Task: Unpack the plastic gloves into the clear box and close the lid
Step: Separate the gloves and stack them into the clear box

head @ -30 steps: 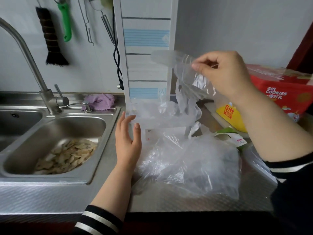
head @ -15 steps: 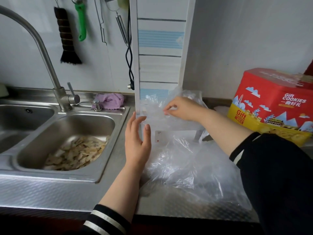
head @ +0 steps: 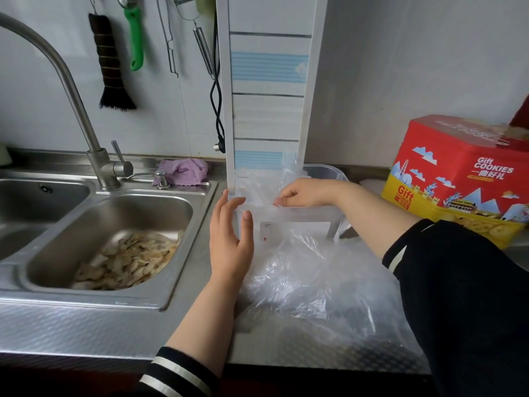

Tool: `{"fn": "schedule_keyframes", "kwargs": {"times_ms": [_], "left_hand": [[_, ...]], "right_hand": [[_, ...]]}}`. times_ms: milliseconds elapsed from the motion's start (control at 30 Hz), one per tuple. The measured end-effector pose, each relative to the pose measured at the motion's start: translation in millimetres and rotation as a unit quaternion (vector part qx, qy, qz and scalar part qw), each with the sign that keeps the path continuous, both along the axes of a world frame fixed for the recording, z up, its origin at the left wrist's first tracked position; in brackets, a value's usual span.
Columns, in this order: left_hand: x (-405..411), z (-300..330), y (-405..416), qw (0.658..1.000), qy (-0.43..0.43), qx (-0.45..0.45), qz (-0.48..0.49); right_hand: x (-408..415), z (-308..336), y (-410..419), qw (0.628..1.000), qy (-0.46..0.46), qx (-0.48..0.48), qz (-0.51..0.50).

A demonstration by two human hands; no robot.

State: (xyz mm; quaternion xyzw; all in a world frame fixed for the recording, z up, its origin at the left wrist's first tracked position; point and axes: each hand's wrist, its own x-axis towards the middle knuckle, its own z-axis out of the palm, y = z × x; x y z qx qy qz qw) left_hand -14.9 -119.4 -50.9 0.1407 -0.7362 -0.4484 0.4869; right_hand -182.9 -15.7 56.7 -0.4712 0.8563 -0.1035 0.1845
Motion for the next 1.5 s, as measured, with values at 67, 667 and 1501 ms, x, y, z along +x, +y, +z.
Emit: {"fn": "schedule_keyframes", "kwargs": {"times_ms": [67, 667, 1501], "left_hand": [[0, -1, -1, 1.000, 0.001, 0.000, 0.000], [3, 0, 5, 1.000, 0.008, 0.002, -0.012], [8, 5, 5, 0.995, 0.008, -0.059, 0.074]], "right_hand": [[3, 5, 5, 0.997, -0.011, -0.066, -0.037], [100, -34, 178, 0.993, 0.064, -0.005, -0.103], [84, 8, 146, 0.915, 0.072, -0.371, -0.139]]}}
